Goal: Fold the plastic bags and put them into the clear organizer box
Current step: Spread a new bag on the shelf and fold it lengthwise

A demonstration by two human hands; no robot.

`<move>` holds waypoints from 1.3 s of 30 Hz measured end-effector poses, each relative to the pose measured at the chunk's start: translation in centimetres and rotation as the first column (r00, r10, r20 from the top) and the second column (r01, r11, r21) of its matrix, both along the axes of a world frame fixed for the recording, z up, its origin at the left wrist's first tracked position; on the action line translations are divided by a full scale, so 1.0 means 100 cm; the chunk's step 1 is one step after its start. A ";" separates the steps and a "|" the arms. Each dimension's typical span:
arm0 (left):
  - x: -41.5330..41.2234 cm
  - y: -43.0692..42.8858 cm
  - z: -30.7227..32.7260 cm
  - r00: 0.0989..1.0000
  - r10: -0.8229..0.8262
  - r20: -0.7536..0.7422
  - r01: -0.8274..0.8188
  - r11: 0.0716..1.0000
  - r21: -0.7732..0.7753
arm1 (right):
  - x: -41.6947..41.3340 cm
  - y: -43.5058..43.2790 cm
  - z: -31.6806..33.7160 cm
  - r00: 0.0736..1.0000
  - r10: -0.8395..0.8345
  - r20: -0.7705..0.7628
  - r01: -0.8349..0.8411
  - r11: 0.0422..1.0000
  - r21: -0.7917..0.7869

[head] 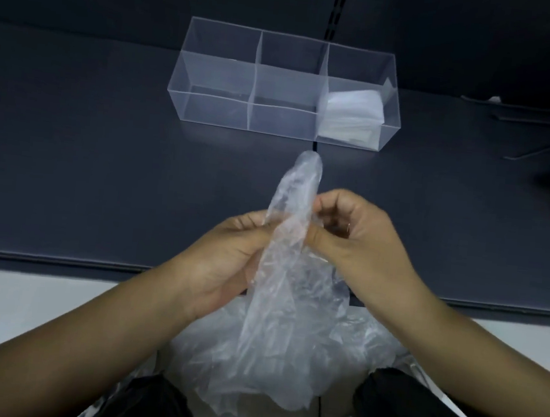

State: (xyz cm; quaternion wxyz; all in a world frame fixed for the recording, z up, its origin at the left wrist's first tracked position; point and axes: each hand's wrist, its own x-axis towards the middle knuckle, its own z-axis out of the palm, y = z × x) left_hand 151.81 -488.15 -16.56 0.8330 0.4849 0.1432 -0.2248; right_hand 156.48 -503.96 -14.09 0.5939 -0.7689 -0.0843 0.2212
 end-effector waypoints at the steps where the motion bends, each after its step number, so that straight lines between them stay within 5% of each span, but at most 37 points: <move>1: 0.000 0.001 -0.002 0.999 0.042 -0.011 -0.042 0.999 0.010 | 0.001 -0.001 -0.001 1.000 -0.027 -0.003 0.027 1.000 -0.004; 6: 0.000 0.026 -0.007 0.951 0.305 -0.043 -0.302 0.951 0.064 | 0.017 -0.022 0.000 0.979 -0.198 -0.040 0.198 0.980 -0.022; 12: -0.006 0.020 -0.005 0.970 0.235 -0.063 -0.236 0.972 -0.004 | -0.007 -0.006 0.004 0.993 0.024 -0.115 -0.031 0.998 -0.057; 19: -0.008 0.010 -0.003 0.975 0.217 -0.050 -0.218 0.976 -0.020 | -0.011 0.000 -0.004 0.995 -0.064 -0.073 0.058 0.995 -0.080; 27: -0.010 0.048 -0.019 0.898 0.439 0.018 -0.417 0.838 0.353 | 0.033 -0.033 -0.005 0.935 -0.313 -0.167 0.329 0.941 0.080; 32: -0.019 0.073 -0.011 0.990 0.136 -0.023 -0.089 0.758 0.646 | 0.045 -0.035 -0.002 0.905 -0.406 -0.125 0.404 0.914 -0.048; 35: -0.007 0.085 0.011 0.998 -0.021 0.059 -0.033 0.619 0.785 | 0.043 -0.023 0.004 0.964 -0.259 -0.058 0.254 0.964 -0.081; 39: 0.024 0.056 0.034 0.926 -0.249 0.283 -0.075 0.613 0.786 | 0.038 0.006 0.010 0.998 0.013 -0.069 -0.015 1.000 -0.025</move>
